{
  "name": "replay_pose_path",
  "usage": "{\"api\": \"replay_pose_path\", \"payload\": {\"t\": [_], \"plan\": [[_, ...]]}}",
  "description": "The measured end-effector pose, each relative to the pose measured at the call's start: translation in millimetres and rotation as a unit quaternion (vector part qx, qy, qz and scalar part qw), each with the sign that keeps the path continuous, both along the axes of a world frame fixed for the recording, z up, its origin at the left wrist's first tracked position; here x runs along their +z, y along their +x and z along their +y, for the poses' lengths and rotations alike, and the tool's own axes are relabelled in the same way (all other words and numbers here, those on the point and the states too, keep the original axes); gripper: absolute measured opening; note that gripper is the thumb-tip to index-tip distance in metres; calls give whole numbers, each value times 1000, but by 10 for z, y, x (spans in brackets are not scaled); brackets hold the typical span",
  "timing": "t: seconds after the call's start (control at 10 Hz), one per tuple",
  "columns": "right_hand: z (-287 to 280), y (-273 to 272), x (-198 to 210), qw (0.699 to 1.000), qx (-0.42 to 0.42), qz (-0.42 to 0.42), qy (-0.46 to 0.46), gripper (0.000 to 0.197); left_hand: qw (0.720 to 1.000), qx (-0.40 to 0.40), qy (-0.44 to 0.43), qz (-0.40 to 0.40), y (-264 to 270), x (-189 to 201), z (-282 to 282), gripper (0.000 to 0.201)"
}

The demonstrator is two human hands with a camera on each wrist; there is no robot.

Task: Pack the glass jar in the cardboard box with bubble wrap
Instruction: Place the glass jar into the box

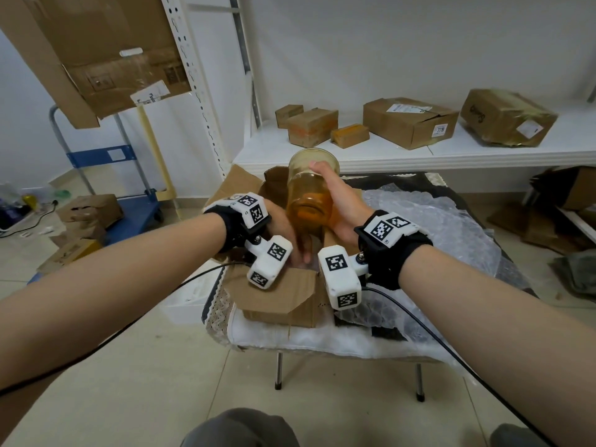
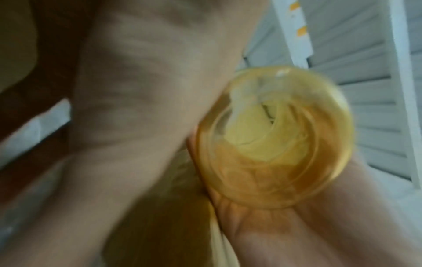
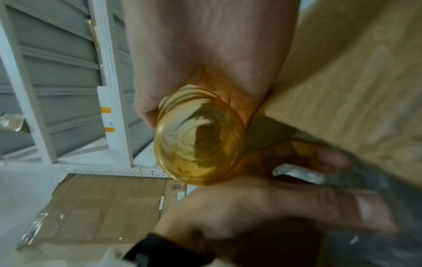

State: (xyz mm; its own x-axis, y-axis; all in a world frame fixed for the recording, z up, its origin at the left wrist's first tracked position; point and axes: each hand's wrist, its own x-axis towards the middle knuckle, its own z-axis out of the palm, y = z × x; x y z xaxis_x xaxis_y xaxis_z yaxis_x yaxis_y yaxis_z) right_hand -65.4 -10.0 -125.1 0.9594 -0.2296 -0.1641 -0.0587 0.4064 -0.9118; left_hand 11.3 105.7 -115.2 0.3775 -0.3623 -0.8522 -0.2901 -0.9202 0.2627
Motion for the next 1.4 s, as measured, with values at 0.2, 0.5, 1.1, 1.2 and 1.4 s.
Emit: {"api": "replay_pose_path", "payload": {"t": [0.2,0.5,1.1,1.2,1.4], "plan": [[-10,-10,-10,999,-32,8,2,77,989,-94,26,113,-23,-9,120,24],[38,2,17,999,-8,8,-36,54,924,-228,241,-191,160,-499,331,35],[195,58,98,986,-57,66,-142,85,942,-269,102,-174,-61,405,313,25],[320,101,77,964,-74,94,-238,113,930,-256,55,-257,87,535,400,17],[445,154,64,904,-62,175,-384,117,914,-247,6,-323,356,571,358,30]]}}
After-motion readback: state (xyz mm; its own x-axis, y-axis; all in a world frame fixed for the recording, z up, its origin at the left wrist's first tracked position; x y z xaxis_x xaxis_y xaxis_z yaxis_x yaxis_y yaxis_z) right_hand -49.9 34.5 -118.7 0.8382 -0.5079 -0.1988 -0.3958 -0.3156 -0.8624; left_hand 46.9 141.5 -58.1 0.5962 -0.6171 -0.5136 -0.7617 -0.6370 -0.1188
